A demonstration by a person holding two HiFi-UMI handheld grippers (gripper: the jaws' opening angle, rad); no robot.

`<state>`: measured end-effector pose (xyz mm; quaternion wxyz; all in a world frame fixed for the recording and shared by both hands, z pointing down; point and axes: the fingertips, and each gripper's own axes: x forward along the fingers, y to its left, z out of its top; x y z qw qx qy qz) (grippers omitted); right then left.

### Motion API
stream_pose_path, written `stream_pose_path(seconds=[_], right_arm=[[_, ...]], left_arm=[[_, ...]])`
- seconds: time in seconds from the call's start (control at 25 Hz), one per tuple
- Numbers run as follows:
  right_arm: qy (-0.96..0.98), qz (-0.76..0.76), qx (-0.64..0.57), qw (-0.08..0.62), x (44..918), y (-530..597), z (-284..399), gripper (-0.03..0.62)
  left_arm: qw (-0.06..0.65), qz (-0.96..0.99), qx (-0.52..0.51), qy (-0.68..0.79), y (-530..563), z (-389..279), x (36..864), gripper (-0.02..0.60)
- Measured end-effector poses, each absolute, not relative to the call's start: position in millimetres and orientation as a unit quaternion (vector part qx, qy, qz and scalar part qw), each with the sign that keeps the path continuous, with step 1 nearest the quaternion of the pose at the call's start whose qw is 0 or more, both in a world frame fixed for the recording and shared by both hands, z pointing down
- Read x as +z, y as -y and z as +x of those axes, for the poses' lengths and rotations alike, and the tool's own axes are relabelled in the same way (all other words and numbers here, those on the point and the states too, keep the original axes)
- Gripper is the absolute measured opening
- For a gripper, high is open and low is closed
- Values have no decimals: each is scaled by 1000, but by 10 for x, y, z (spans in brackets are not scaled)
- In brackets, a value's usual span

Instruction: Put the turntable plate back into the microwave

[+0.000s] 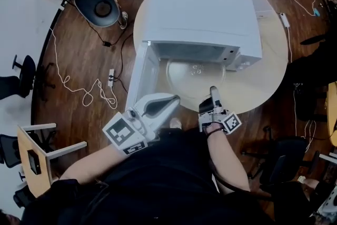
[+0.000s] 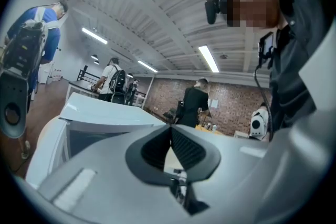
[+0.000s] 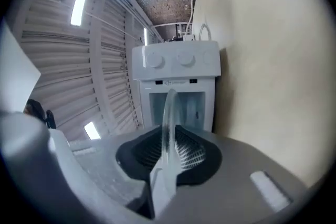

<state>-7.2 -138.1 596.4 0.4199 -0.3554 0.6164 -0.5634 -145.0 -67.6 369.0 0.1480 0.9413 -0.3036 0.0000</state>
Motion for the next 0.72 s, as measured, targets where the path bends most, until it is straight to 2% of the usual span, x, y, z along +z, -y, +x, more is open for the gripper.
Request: stream_pose_path(seconds=[0.4, 0.72], right_arm=[[-605, -358, -572, 422, 6155, 2245, -581, 66], [-576, -394, -571, 432, 6259, 2731, -623, 74]], left_arm=[[139, 952, 14, 273, 602, -1448, 3585, 3], [146, 942, 16, 301, 695, -1629, 3622, 3]])
